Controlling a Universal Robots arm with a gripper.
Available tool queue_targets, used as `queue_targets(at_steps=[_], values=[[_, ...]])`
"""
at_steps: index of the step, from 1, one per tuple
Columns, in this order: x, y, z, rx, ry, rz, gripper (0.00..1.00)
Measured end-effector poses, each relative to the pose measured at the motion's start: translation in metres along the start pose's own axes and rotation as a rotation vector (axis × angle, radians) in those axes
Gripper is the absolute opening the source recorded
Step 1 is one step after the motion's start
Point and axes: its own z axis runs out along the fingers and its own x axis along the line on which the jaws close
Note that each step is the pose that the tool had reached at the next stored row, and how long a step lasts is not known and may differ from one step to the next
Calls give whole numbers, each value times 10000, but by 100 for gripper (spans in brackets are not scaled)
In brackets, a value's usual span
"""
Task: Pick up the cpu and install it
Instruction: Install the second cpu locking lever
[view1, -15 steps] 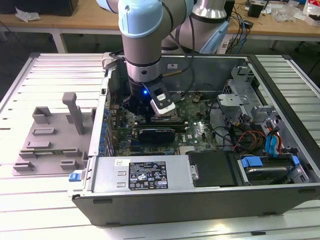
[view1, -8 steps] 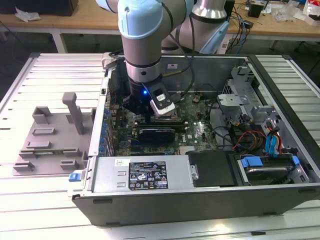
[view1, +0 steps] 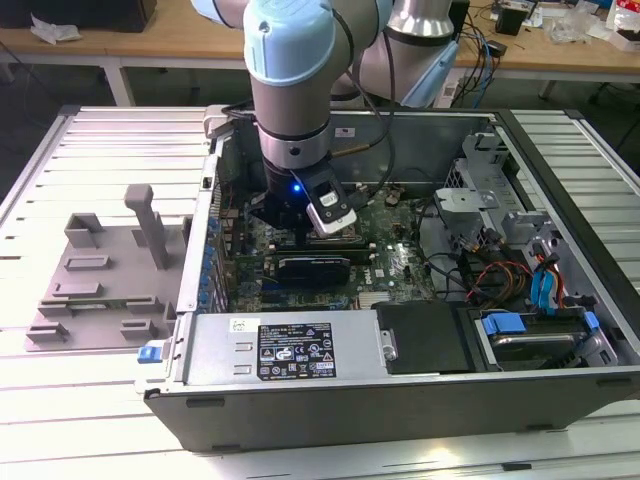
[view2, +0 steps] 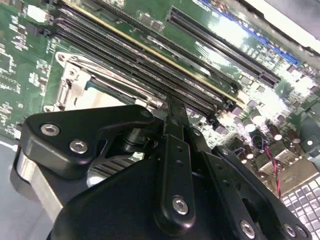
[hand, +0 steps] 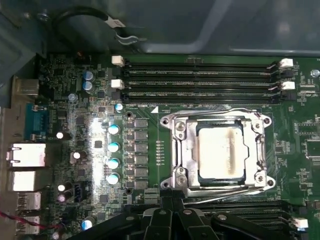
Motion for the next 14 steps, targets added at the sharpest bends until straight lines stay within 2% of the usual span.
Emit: queue_targets(at_steps=[2, 4, 6, 7, 8, 9, 11, 12, 14], values=[[-4, -21, -3, -155, 4, 10, 11], [-13, -47, -4, -232, 5, 14, 11], [-15, -64, 4, -377, 8, 24, 11], [-14, -65, 5, -550, 11, 34, 11], [-14, -66, 11, -778, 14, 47, 11], [-13, -68, 28, -912, 14, 56, 11], [-9, -69, 44, -1003, 14, 61, 11], [6, -70, 53, -1079, 13, 65, 11], [13, -71, 53, -1119, 14, 67, 11]])
